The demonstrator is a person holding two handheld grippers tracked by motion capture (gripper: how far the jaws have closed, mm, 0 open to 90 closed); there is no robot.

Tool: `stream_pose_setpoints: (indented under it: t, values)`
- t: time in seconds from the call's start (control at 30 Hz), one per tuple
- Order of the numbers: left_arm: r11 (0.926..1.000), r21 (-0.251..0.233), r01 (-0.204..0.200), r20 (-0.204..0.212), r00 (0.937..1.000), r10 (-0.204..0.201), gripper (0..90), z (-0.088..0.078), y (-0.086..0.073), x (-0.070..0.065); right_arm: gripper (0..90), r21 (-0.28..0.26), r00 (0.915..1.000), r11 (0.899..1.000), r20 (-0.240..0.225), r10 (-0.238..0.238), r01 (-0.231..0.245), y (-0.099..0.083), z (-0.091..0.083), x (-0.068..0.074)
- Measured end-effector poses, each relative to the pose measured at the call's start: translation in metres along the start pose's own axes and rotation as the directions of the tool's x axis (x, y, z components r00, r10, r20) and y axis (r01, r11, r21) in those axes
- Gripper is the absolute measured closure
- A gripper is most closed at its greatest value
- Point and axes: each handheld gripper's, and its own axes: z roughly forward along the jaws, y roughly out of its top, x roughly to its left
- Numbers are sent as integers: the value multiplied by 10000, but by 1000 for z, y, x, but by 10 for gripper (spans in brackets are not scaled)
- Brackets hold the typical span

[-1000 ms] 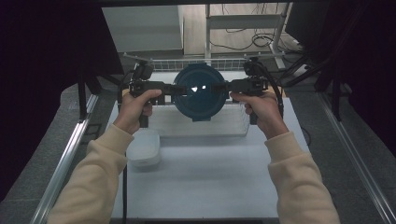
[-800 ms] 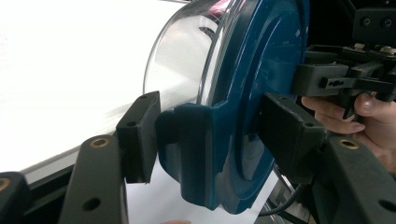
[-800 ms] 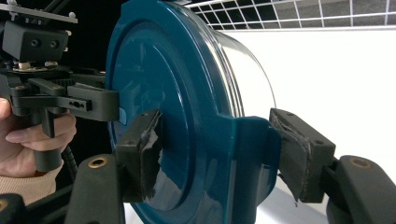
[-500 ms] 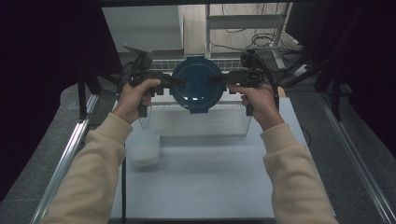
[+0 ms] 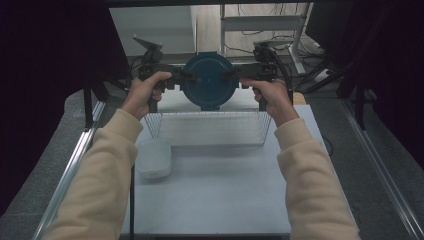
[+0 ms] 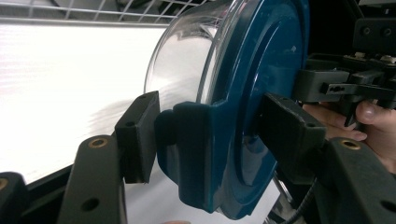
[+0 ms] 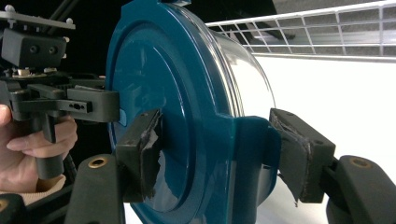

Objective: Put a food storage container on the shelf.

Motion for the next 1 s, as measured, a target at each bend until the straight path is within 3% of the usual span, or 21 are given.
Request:
stream_pose_setpoints:
  t: [0.17,0.47,0.67,0.77,1.0]
  values:
    - [10000,14,98,28,9999,-98,396,3,5,7,374,129,10000,9999,-95,19,-18,6,6,-5]
    - [9984,283,499,200,9985,-504,394,21,11,21,373,330,9991,9986,117,418,-422,9,12,-22]
    - [9964,249,810,214,9964,-816,395,24,15,26,373,376,9965,9959,89,825,-828,12,16,-28]
    - [9928,150,1188,352,9922,-1193,395,26,16,32,374,386,9957,9950,77,921,-923,13,18,-31]
    - [9824,38,1866,493,9812,-1865,386,35,20,47,356,645,9822,9801,-20,1881,-1876,16,28,-43]
